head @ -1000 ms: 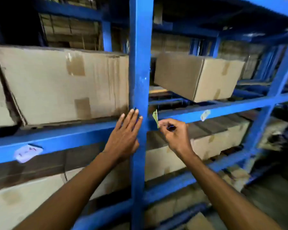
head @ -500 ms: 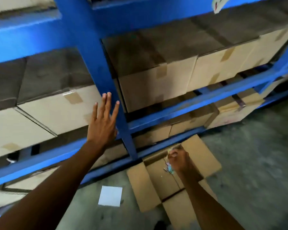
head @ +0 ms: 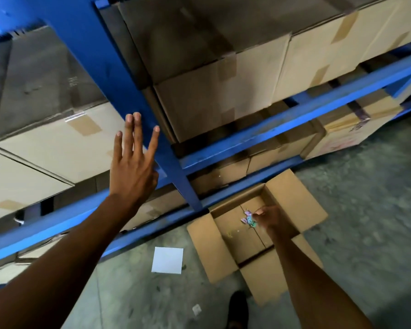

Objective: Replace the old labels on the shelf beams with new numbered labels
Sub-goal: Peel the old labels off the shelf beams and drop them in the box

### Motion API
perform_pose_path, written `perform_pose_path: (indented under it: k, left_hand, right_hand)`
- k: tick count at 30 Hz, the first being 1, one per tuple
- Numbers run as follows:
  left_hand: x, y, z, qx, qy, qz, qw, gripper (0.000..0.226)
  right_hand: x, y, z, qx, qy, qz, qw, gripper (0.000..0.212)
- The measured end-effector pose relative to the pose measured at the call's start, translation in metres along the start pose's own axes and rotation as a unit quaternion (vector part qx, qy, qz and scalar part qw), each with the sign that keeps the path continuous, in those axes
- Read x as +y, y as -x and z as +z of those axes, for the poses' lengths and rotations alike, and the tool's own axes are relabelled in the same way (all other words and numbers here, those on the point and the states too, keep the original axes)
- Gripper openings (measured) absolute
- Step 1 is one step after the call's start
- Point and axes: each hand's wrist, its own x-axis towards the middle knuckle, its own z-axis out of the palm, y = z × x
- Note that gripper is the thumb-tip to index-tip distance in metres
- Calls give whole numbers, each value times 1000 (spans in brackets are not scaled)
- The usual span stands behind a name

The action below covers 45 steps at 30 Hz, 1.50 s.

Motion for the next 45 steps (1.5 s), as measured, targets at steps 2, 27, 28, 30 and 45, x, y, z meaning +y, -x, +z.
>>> perform_pose_path:
  k: [2,27,28,30,45]
  left_hand:
    - [-2,0,1,-1,-6,4,1000,97]
    - [-266,148,-111,182,130,-161,961,84]
    - [-285,154,-114,184,126,-170,960,85]
    - [-312,162,-117,170,108,-183,962,90]
    - [-346,161,-101,116,43,-173,977,96]
  right_hand:
    - [1,-1,4,11,-3,2,1000,20]
    - [-431,306,51,197,-194,-622,732,5]
    - [-446,321,59,211,-183,-638,717,6]
    - [-466,342,71,238,-157,-660,695,13]
    - [-489,356,92,187,-34,-656,730,12]
